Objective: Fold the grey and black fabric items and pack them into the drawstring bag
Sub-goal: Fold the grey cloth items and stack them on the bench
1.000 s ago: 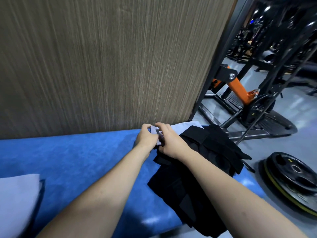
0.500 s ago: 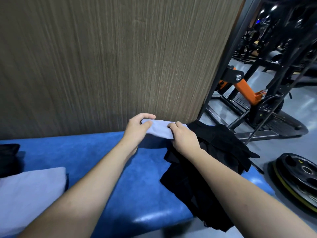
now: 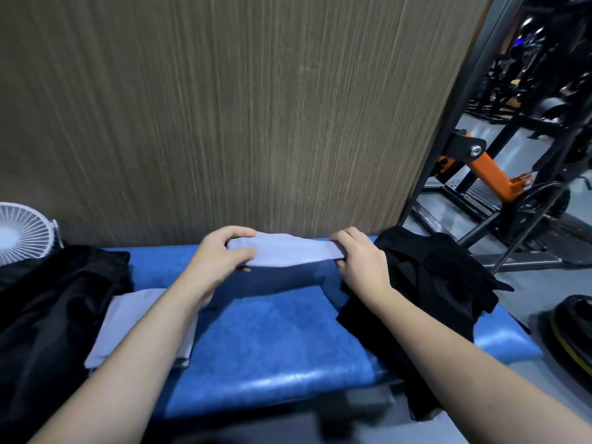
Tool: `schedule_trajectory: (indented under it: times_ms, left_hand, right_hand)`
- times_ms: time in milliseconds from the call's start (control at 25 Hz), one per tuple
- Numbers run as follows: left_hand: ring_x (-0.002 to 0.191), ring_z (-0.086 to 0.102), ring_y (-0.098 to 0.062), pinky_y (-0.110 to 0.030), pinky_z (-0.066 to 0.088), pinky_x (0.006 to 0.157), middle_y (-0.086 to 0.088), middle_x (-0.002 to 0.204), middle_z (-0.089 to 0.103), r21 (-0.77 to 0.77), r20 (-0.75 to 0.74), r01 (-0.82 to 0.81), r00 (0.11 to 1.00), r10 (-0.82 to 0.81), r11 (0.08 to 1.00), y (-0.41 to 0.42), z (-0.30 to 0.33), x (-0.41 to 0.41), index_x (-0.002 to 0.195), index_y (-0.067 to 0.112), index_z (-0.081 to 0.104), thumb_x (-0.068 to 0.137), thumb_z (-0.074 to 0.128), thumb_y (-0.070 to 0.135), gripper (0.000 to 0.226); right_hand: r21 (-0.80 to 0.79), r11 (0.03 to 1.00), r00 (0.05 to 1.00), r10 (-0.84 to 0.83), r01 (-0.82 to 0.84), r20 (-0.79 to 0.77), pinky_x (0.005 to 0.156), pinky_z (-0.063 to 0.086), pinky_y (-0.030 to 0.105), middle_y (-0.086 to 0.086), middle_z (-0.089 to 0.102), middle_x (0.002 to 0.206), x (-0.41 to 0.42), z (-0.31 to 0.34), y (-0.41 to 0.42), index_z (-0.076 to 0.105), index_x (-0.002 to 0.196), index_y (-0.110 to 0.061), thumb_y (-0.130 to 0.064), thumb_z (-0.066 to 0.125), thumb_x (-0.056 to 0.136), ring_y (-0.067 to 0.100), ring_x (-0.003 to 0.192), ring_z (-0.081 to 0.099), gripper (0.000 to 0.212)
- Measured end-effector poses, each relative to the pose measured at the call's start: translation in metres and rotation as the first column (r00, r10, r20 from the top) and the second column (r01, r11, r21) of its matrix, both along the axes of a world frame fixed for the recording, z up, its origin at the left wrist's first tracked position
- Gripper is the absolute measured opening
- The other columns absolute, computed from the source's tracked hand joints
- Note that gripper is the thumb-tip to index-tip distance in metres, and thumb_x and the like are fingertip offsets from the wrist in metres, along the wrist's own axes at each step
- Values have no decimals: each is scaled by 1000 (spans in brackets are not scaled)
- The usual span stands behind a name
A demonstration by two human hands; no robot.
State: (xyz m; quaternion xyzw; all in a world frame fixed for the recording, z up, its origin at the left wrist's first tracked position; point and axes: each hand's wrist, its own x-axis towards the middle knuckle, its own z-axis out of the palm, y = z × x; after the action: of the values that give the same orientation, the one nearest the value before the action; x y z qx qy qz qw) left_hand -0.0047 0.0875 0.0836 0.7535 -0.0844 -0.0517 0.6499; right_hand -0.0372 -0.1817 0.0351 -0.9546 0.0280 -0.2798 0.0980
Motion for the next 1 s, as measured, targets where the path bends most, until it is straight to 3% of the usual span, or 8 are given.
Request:
schedule_trajectory:
  times_ms: [120,200,280,400,560,680,800,1000]
  left_hand:
    - [69,61,-16,-30,59,70,6,100,64,88,-3,-1,1000,1,996,16,-9,-21,117,15,70,85,65,-2,36]
    - [64,61,-16,-37,56,79,1,97,68,202,0,-25,1000,25,979,28,-16,-31,120,19,69,83,66,1,41]
    - [81,63,-13,-31,51,83,0,111,68,315,46,-13,999,-1,949,38,-22,-41,124,22,67,81,69,4,46]
    - [116,52,-9,-5,36,83,6,128,53,398,83,77,989,-119,914,49,-27,-62,133,20,59,80,73,5,57]
    - [109,47,-7,-18,41,90,5,130,44,531,74,114,981,-180,840,57,-38,-82,145,22,47,83,72,10,68]
    - [123,45,-10,-9,27,92,3,140,38,635,99,119,967,-233,763,54,-47,-89,151,18,39,86,70,14,72]
    - [135,40,-14,-9,24,91,0,148,29,694,76,146,959,-273,705,49,-59,-93,154,18,31,90,65,16,73]
    - [150,19,-25,-29,22,117,-7,163,0,765,76,105,965,-252,635,46,-77,-98,156,20,23,94,57,19,70]
  right_hand:
    - [347,921,983,150,-177,102,80,51,33,-9,61,102,-29,6,9,68,96,-20,-2,50,68,14,99,59,39]
    - [429,860,961,226,-275,162,91,48,25,-5,64,100,-50,6,13,72,93,-14,1,46,61,13,100,62,44]
    - [417,857,953,264,-303,150,96,46,22,-3,66,103,-72,2,16,73,94,-12,7,47,59,10,105,63,48]
    - [289,896,941,316,-337,118,99,45,21,-4,67,109,-95,-8,13,74,95,-14,17,56,57,12,109,63,52]
    - [127,929,933,357,-348,-53,107,35,16,-1,61,121,-113,-23,9,71,101,-14,17,61,61,17,120,56,52]
    - [127,935,919,351,-332,-178,108,32,13,-3,57,127,-120,-30,5,70,105,-16,12,56,64,16,127,51,52]
    - [163,926,877,376,-341,-299,109,35,20,-4,54,131,-122,-39,3,69,110,-16,-5,47,69,14,129,48,48]
    - [149,899,804,436,-413,-404,112,37,30,3,55,134,-120,-44,1,67,117,-14,-21,44,68,23,130,50,54]
